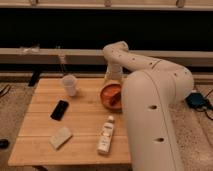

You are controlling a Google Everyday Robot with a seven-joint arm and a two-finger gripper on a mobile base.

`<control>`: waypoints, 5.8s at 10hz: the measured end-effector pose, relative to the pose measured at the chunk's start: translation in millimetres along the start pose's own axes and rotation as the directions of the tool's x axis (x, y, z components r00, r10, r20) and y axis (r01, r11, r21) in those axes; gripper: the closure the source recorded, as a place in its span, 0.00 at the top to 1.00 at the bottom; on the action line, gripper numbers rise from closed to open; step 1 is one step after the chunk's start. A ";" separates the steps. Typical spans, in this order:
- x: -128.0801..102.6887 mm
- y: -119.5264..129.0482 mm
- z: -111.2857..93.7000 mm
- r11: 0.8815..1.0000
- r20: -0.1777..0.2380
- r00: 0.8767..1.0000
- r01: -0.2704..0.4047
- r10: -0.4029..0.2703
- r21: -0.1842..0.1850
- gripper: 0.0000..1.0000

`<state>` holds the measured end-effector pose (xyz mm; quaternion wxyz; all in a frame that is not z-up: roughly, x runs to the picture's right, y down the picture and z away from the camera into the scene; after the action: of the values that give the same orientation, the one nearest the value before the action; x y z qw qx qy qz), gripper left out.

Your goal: Place the eraser on the white sponge

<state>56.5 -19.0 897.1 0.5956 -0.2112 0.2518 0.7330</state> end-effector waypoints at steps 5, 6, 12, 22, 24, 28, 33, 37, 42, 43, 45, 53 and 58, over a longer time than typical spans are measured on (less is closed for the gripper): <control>0.0 -0.1 0.1 1.000 0.000 1.000 0.000 0.000 0.000 0.80; 0.0 -0.3 0.2 1.000 0.000 1.000 0.000 0.000 0.000 0.80; 0.0 -0.7 0.2 1.000 0.000 1.000 -0.001 0.001 0.000 0.80; 0.1 -0.5 0.5 1.000 -0.001 1.000 -0.001 0.001 0.000 0.80; 0.1 -0.5 0.5 1.000 -0.001 1.000 -0.001 0.001 0.000 0.80; 0.4 -0.2 1.4 1.000 -0.002 1.000 0.000 0.000 0.001 0.80; 0.4 -0.2 1.4 1.000 -0.002 1.000 0.000 0.000 0.001 0.80; 0.3 -0.5 1.4 1.000 -0.002 1.000 -0.001 0.001 0.001 0.80; 0.3 -0.8 1.4 1.000 -0.002 1.000 -0.001 0.001 0.001 0.80; 0.3 -0.8 1.3 1.000 -0.002 1.000 -0.001 0.001 0.001 0.80; 0.3 -0.8 1.3 1.000 -0.002 1.000 -0.001 0.001 0.001 0.80; 74.6 66.3 -15.8 0.977 0.057 0.976 0.208 -0.211 0.052 0.80; 169.1 131.3 0.1 0.935 -0.052 0.935 0.352 -0.350 0.036 0.80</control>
<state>-106.2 89.2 809.5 0.7156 -0.2557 0.2397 0.6043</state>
